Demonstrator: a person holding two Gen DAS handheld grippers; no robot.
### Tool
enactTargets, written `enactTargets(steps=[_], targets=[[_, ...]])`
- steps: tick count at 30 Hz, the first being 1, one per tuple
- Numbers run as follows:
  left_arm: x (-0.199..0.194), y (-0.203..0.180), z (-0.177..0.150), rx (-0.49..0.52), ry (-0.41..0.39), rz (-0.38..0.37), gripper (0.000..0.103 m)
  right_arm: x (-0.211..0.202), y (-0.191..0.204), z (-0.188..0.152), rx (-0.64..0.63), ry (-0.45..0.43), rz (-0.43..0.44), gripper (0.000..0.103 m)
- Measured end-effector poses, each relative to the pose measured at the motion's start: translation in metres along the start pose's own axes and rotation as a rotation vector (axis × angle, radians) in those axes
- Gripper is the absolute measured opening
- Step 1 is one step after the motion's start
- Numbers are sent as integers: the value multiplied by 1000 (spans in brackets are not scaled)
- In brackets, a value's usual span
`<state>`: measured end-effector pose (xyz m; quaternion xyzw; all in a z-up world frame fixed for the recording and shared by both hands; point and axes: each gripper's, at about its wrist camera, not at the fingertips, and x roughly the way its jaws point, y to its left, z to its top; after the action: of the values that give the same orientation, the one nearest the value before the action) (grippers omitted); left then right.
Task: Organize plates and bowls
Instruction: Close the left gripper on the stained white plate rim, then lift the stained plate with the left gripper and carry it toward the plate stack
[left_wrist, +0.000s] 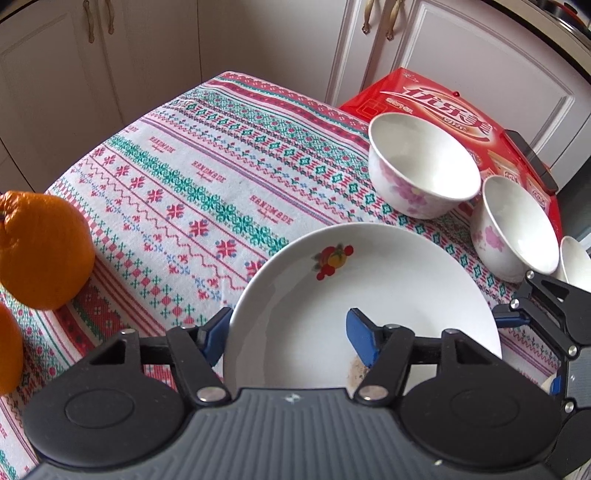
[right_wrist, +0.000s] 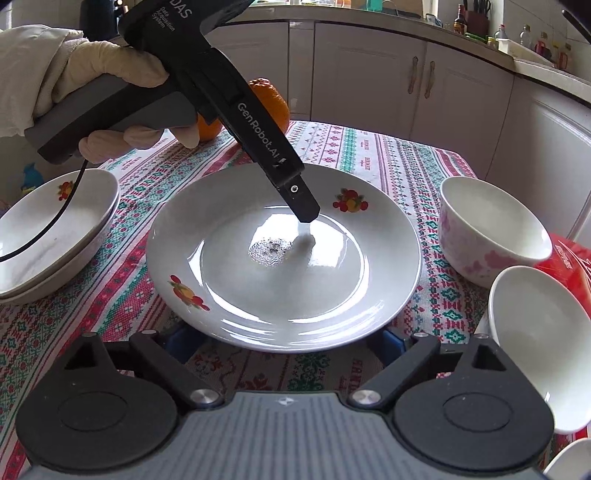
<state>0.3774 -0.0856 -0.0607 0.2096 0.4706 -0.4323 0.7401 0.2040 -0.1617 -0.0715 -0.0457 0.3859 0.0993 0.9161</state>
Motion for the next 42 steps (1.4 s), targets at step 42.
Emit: enactTargets(steps=[42], targets=[[-142,-2,-137,-294,-181,182,65,-52,90,26,-293,-107,189,96]])
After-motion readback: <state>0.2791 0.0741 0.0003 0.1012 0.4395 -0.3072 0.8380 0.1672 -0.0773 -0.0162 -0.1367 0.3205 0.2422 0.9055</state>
